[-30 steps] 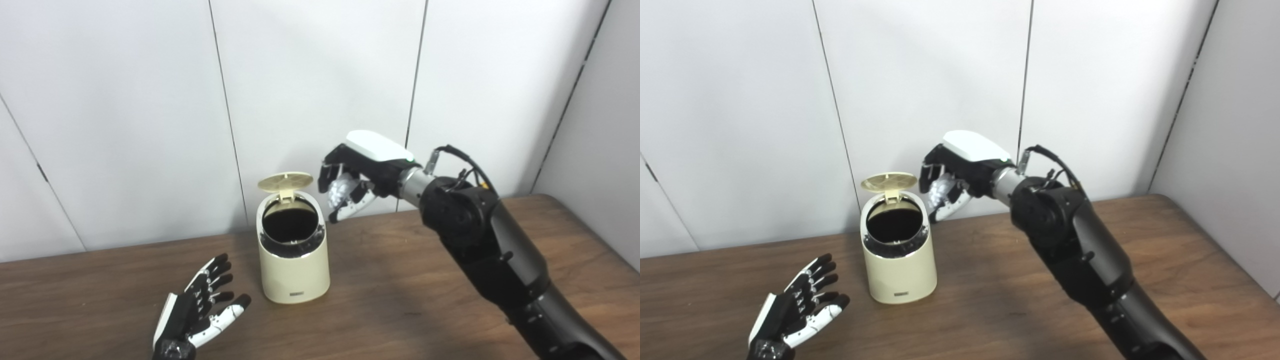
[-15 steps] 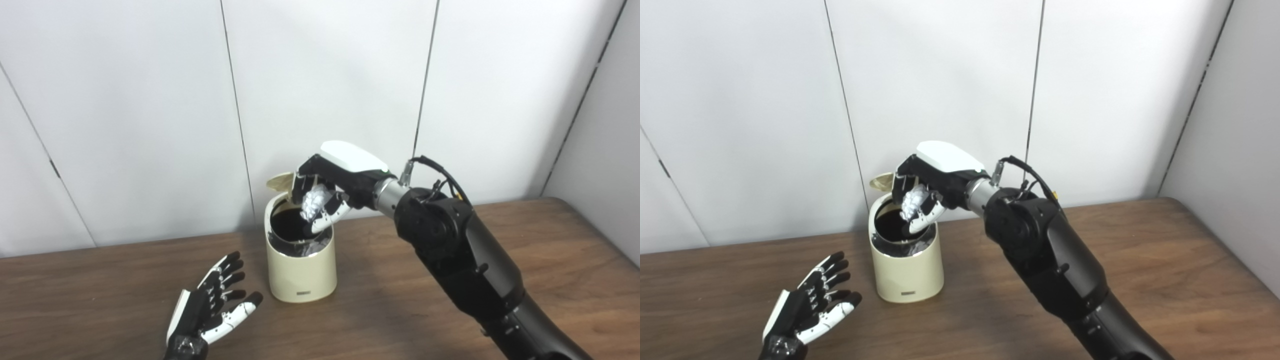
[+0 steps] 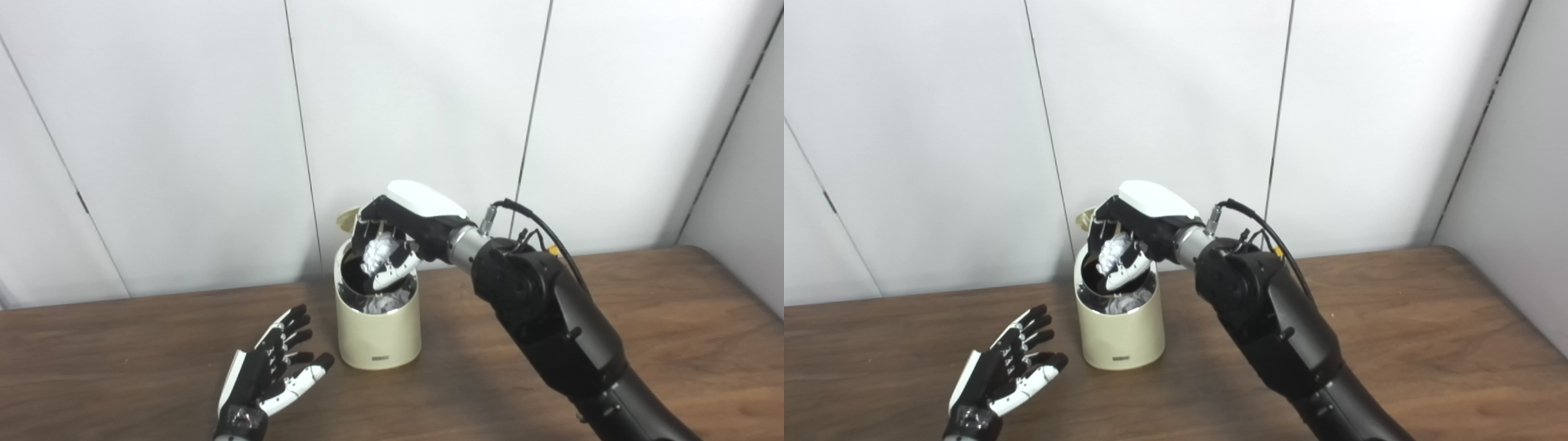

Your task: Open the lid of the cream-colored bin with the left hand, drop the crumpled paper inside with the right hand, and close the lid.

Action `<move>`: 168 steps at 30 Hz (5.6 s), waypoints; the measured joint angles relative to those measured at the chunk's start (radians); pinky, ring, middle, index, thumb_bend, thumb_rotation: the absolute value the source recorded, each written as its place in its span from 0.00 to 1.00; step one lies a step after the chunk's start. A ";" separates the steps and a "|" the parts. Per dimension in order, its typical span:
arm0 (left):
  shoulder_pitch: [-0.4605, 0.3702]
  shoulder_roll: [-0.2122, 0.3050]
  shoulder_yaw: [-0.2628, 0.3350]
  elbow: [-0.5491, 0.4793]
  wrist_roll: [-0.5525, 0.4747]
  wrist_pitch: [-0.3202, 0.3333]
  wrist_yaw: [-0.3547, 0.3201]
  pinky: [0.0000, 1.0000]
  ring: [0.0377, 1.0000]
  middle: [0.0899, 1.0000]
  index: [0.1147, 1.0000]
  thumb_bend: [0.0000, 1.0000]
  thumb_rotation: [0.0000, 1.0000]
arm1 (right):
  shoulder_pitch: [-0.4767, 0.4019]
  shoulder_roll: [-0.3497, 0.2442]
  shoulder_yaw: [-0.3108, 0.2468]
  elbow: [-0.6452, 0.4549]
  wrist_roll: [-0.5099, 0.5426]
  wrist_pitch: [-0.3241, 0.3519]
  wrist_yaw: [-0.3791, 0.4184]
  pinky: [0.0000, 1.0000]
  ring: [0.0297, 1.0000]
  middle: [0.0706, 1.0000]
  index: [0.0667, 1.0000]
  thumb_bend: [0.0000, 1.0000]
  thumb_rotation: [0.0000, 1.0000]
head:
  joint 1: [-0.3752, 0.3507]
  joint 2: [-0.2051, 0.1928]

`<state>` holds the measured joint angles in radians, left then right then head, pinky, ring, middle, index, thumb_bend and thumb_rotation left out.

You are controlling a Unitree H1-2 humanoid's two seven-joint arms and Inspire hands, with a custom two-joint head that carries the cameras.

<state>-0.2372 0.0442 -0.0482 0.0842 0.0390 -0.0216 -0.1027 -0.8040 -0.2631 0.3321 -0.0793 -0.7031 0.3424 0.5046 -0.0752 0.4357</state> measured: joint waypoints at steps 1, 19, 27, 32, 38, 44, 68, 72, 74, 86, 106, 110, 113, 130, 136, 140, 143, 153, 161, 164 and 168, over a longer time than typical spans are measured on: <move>0.000 0.000 -0.001 0.000 0.000 0.000 0.001 0.72 0.85 0.88 0.93 0.72 0.28 | 0.002 0.004 0.000 0.010 0.003 -0.002 -0.009 0.35 0.40 0.47 0.45 0.50 0.00 | 0.003 0.002; 0.000 0.000 -0.005 0.000 0.000 0.000 0.003 0.73 0.85 0.88 0.92 0.71 0.25 | 0.039 0.004 0.007 0.156 0.046 -0.256 -0.163 0.33 0.39 0.48 0.45 0.50 0.00 | 0.012 0.006; 0.000 -0.001 -0.006 -0.002 0.000 0.001 0.003 0.73 0.85 0.88 0.92 0.71 0.25 | 0.046 0.002 0.009 0.172 0.044 -0.316 -0.185 0.33 0.39 0.48 0.46 0.50 0.00 | 0.012 0.005; 0.000 -0.001 -0.006 -0.003 0.000 0.002 0.004 0.73 0.85 0.87 0.92 0.71 0.25 | 0.049 0.002 0.010 0.191 0.033 -0.345 -0.201 0.35 0.40 0.48 0.46 0.50 0.00 | 0.014 0.005; 0.000 -0.001 -0.006 -0.003 0.000 0.002 0.004 0.73 0.85 0.88 0.92 0.71 0.25 | 0.051 -0.026 0.052 0.149 -0.055 -0.338 -0.181 0.53 0.65 0.68 0.46 0.52 0.11 | 0.014 0.005; 0.000 0.000 -0.006 -0.003 0.000 0.002 0.003 0.73 0.85 0.87 0.92 0.71 0.25 | 0.051 -0.030 0.061 0.136 -0.089 -0.337 -0.179 0.51 0.66 0.74 0.46 0.52 0.12 | 0.015 0.003; 0.000 0.001 -0.008 -0.003 0.002 0.002 0.005 0.73 0.84 0.87 0.91 0.72 0.25 | 0.051 -0.031 0.061 0.130 -0.104 -0.344 -0.178 0.66 0.83 0.87 0.77 0.82 0.00 | 0.014 0.005; 0.000 0.001 -0.009 -0.002 0.002 0.002 0.004 0.72 0.84 0.88 0.91 0.71 0.25 | 0.052 -0.032 0.061 0.130 -0.105 -0.345 -0.178 0.68 0.85 0.91 0.85 0.83 0.00 | 0.011 0.006; 0.000 0.001 -0.009 -0.003 0.001 0.002 0.004 0.72 0.85 0.88 0.91 0.71 0.24 | 0.052 -0.032 0.061 0.130 -0.105 -0.344 -0.178 0.68 0.85 0.91 0.87 0.84 0.00 | 0.012 0.008; 0.000 0.001 -0.009 -0.002 0.001 0.002 0.003 0.72 0.84 0.87 0.90 0.71 0.23 | 0.067 -0.032 0.050 0.129 -0.102 -0.363 -0.202 0.57 0.69 0.74 0.67 0.81 0.00 | 0.014 0.005; 0.000 0.006 -0.009 -0.002 0.001 0.002 0.002 0.73 0.84 0.87 0.90 0.72 0.26 | 0.189 0.005 -0.153 -0.044 -0.041 -0.350 -0.380 0.34 0.43 0.43 0.47 0.53 0.00 | 0.011 0.008; 0.000 0.006 -0.010 -0.002 0.001 0.001 0.002 0.73 0.84 0.87 0.90 0.71 0.25 | 0.224 0.006 -0.218 -0.068 0.059 -0.352 -0.388 0.35 0.43 0.44 0.47 0.53 0.00 | 0.009 0.008; 0.000 0.010 -0.009 -0.002 0.001 0.001 0.002 0.73 0.84 0.87 0.90 0.72 0.25 | 0.283 0.007 -0.267 -0.104 0.121 -0.344 -0.395 0.31 0.39 0.43 0.49 0.53 0.00 | 0.009 0.008; -0.001 0.010 -0.008 0.000 -0.001 0.000 -0.001 0.72 0.85 0.87 0.90 0.71 0.23 | 0.482 0.073 -0.433 0.056 0.551 -0.301 -0.408 0.63 0.76 0.84 0.84 0.86 0.28 | 0.017 0.002; -0.001 0.009 -0.008 0.002 -0.001 -0.001 0.000 0.72 0.84 0.87 0.90 0.71 0.21 | 0.494 0.073 -0.423 0.131 0.668 -0.399 -0.380 0.61 0.75 0.88 0.86 0.88 0.28 | 0.058 -0.003; -0.001 0.005 -0.007 0.002 0.000 -0.001 0.006 0.72 0.84 0.87 0.89 0.72 0.22 | 0.513 0.082 -0.410 0.182 0.691 -0.491 -0.378 0.64 0.76 0.87 0.85 0.90 0.31 | 0.092 -0.009; -0.001 -0.002 -0.008 0.003 -0.001 -0.003 0.007 0.72 0.84 0.87 0.89 0.72 0.21 | 0.532 0.091 -0.412 0.233 0.702 -0.548 -0.383 0.66 0.76 0.87 0.86 0.87 0.28 | 0.112 -0.020; 0.000 -0.006 -0.005 0.019 -0.004 -0.031 0.005 0.72 0.85 0.88 0.91 0.70 0.21 | 0.555 0.102 -0.426 0.284 0.728 -0.587 -0.401 0.64 0.77 0.87 0.86 0.89 0.26 | 0.118 -0.026; -0.003 0.016 -0.006 0.018 0.075 -0.070 0.034 0.68 0.82 0.86 0.89 0.86 0.24 | 0.564 0.116 -0.423 0.260 0.739 -0.583 -0.409 0.63 0.78 0.88 0.87 0.86 0.24 | 0.107 -0.032; -0.032 0.027 -0.005 0.013 0.093 -0.070 0.044 0.68 0.83 0.87 0.89 0.88 0.23 | 0.564 0.112 -0.424 0.265 0.740 -0.587 -0.409 0.63 0.78 0.88 0.86 0.86 0.24 | 0.106 -0.034; -0.103 0.050 -0.012 0.004 0.125 -0.070 0.043 0.69 0.85 0.90 0.91 0.89 0.25 | 0.564 0.112 -0.422 0.265 0.740 -0.587 -0.409 0.60 0.77 0.87 0.86 0.87 0.23 | 0.104 -0.035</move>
<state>-0.3404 0.0937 -0.0605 0.0886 0.1636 -0.0914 -0.0594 -0.2396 -0.1509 -0.0903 0.1858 0.0369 -0.2442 0.0959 0.0291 0.4004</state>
